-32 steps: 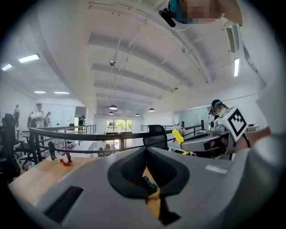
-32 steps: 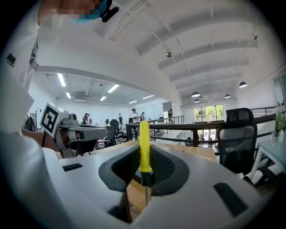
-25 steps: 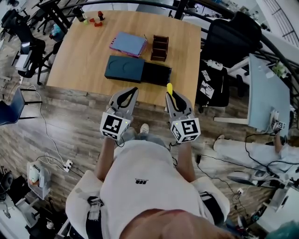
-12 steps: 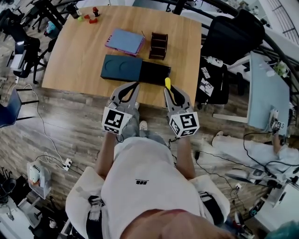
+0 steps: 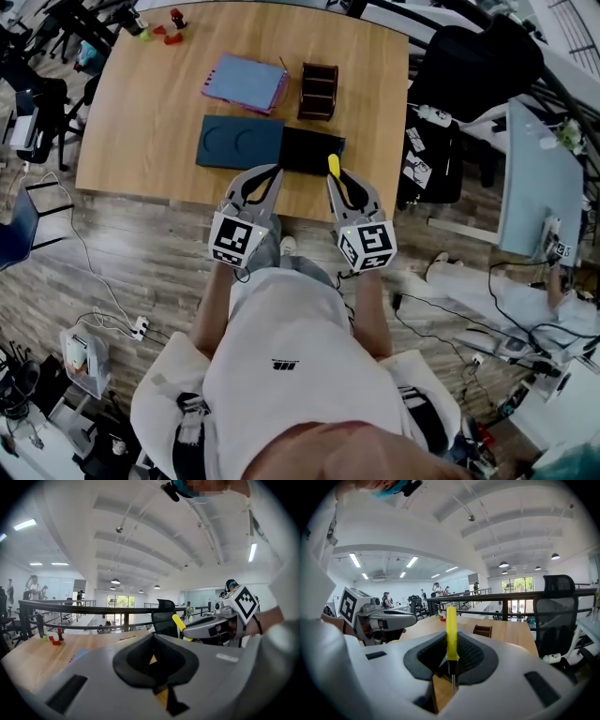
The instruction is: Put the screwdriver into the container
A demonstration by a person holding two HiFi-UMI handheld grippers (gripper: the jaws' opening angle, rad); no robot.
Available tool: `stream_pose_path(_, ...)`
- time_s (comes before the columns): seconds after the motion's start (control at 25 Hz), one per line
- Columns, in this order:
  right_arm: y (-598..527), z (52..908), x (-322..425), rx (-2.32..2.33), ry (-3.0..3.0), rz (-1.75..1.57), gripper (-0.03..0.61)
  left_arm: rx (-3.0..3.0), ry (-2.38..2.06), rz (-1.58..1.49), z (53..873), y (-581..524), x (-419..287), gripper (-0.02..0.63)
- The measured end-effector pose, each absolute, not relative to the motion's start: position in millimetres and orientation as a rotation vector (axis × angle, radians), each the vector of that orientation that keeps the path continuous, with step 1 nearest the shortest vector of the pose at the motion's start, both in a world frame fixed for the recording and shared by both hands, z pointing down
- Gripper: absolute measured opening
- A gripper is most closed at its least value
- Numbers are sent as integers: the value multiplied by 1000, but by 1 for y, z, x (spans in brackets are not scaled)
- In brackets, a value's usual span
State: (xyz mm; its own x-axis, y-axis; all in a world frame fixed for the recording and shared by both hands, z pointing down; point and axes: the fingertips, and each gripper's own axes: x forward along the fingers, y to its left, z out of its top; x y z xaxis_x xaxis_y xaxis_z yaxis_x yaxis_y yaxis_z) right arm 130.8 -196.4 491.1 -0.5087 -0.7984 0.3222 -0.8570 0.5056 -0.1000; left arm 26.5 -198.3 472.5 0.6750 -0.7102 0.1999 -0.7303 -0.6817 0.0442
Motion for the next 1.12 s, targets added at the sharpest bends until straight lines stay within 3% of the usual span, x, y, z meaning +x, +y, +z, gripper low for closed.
stream_pose_path(1.12,-279,604,110,1246,-2344,521,60,2635,-1010,398,572,-273,32,5)
